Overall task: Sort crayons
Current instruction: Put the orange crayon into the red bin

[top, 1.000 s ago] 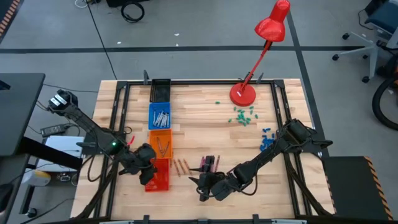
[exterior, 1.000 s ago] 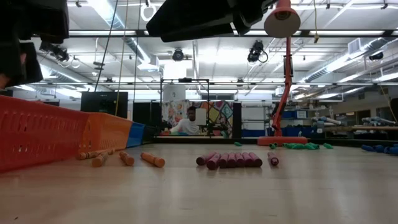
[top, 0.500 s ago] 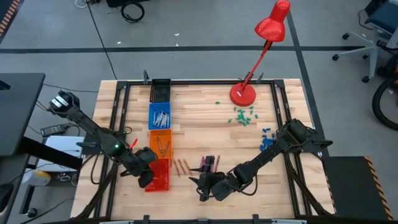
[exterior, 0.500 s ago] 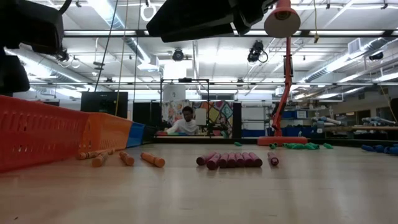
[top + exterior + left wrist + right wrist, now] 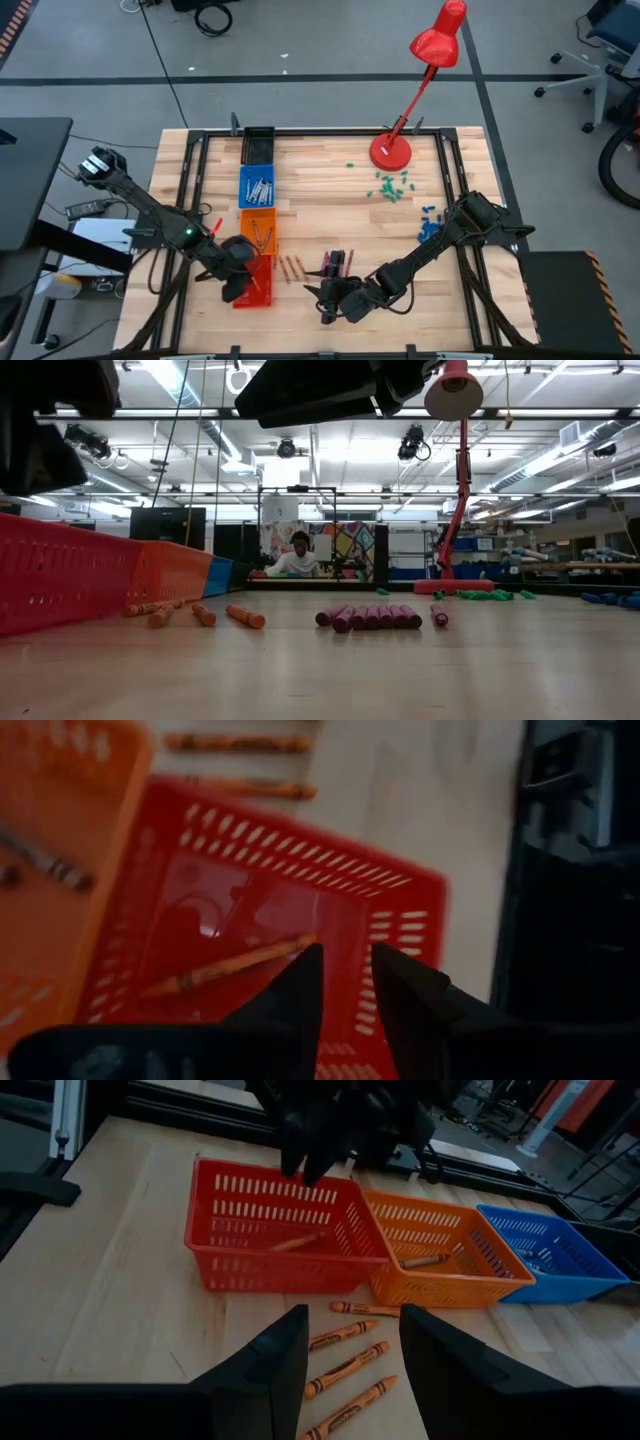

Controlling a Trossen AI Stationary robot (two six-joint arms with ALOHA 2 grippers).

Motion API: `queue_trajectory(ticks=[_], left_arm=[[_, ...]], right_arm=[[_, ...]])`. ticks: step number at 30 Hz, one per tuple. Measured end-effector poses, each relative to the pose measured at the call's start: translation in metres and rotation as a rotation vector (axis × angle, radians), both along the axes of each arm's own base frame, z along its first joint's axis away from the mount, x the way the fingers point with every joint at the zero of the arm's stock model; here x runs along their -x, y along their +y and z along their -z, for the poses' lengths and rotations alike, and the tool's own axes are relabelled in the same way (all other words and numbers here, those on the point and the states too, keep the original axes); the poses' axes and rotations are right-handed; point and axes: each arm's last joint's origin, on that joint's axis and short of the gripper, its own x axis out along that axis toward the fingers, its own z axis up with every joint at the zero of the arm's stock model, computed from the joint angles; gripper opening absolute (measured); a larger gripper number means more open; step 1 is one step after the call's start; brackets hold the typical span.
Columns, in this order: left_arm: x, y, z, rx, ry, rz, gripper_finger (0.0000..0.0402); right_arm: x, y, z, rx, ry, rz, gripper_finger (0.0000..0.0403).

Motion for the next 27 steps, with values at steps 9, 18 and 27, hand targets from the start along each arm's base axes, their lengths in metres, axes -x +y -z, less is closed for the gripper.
queue_trajectory(ticks=[9, 18, 27], left_arm=[[-0.011, -0.006, -0.009, -0.027, -0.007, -0.008, 0.0101], [-0.009, -0.007, -0.002, -0.251, -0.072, -0.034, 0.0101], [-0.007, -0.008, -0.003, -0.296, -0.102, -0.029, 0.0101]], right_arm=[[0.0, -0.002, 0.003, -0.023, 0.027, -0.003, 0.0162], [-0.011, -0.026, 0.01, -0.203, 0.095, 0.008, 0.0162], [-0.013, -0.029, 0.01, -0.268, 0.094, 0.016, 0.0162]])
